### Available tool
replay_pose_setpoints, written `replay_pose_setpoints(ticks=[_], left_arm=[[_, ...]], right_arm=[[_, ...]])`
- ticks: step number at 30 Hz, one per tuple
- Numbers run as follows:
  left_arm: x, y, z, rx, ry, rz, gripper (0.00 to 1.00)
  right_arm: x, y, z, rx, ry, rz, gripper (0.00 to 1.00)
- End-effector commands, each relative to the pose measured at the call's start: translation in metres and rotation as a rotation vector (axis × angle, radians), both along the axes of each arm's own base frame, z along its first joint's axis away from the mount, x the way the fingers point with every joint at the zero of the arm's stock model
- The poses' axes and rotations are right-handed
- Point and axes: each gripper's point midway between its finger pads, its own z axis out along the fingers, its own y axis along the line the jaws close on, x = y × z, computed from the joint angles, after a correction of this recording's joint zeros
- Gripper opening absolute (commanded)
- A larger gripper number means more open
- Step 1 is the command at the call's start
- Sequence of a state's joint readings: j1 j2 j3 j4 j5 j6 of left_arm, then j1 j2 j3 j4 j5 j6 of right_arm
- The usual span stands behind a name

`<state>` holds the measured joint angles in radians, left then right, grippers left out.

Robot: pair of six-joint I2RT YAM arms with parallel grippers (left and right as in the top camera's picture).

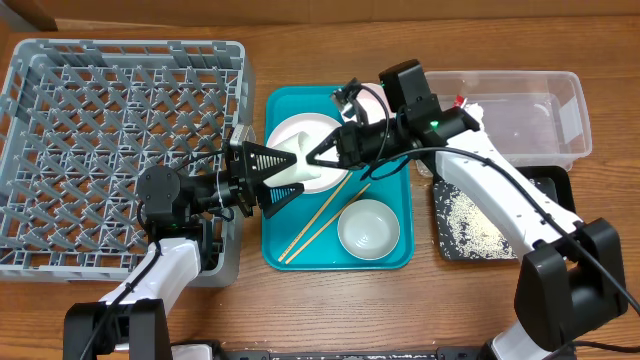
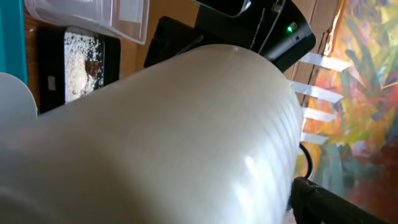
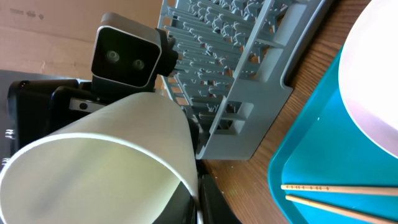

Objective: Sort waste into correct bins and load items into the dishwasher

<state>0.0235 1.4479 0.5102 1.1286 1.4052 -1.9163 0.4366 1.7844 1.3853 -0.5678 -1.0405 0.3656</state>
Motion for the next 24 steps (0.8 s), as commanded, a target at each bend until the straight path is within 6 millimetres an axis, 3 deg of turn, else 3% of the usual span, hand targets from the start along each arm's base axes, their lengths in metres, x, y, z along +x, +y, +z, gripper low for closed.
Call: replay_pose_setpoints(ticks=[1, 4, 7, 24], left_arm=[[0.010, 0.002, 0.005, -0.010, -0.013, 0.049, 0.81], [0.013, 0.003, 0.006, -0.018, 0.004, 0.071, 0.82], [0.013, 0.003, 0.006, -0.019, 0.004, 0.071, 1.00], [0.010, 0.012, 0.010, -0.009, -0.042, 0.060, 0.97]], right_arm=[[0.001, -0.002, -0.002, -0.017, 0.008, -0.014, 0.04], [0.000, -0.001, -0.001, -0.012, 0.011, -0.009, 0.04], [-0.003, 0.000, 0.002, 0.009, 0.019, 0.008, 0.04], [-0.010, 0.001, 0.011, 0.070, -0.020, 0.072, 0.04]])
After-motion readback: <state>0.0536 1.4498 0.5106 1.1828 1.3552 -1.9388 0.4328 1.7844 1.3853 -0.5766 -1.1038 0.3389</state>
